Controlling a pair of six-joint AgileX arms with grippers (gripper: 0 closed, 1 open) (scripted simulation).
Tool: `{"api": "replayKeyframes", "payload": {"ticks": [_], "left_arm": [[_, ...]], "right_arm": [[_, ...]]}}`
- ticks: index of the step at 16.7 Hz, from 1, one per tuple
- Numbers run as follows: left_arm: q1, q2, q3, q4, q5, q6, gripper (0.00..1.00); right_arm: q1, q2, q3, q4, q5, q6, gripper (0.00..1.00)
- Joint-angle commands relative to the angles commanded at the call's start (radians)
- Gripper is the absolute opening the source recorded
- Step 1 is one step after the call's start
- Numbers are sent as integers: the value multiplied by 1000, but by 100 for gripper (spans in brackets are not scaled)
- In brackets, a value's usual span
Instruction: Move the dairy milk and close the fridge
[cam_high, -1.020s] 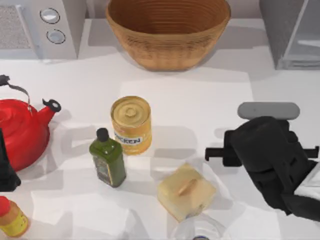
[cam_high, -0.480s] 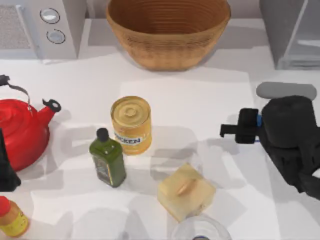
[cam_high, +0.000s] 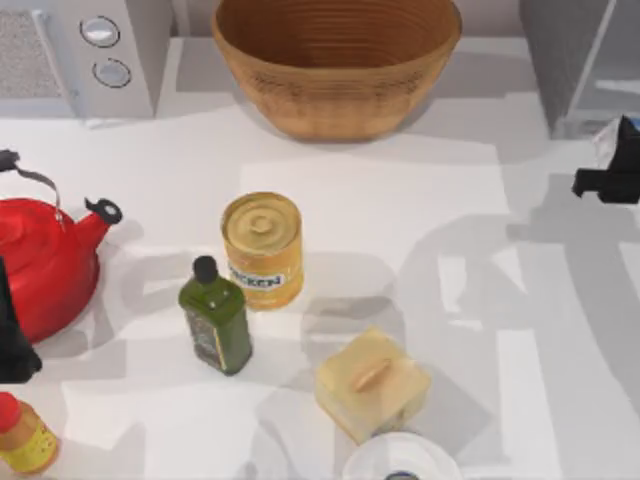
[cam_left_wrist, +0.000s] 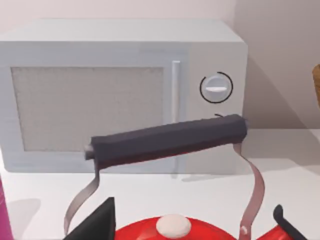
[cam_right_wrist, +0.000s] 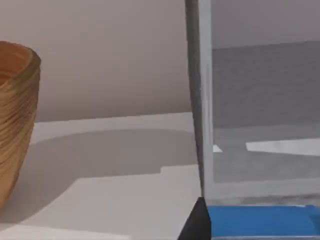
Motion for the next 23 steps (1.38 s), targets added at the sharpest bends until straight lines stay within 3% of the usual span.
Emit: {"api": "replayKeyframes", "payload": {"ticks": [5,12,16,23], "left_arm": [[0,0,0,0,0,0,100],[0,0,0,0,0,0,100],[0,0,0,0,0,0,100],[0,0,0,0,0,0,100]], "right_arm": [[-164,-34,-47,175,-130,-114,0],[-172,1,-9,143,-136,-117,0],[-209,145,188,-29,-166,-132,0],[-302,455,788,-552,-249,-177,0]]}}
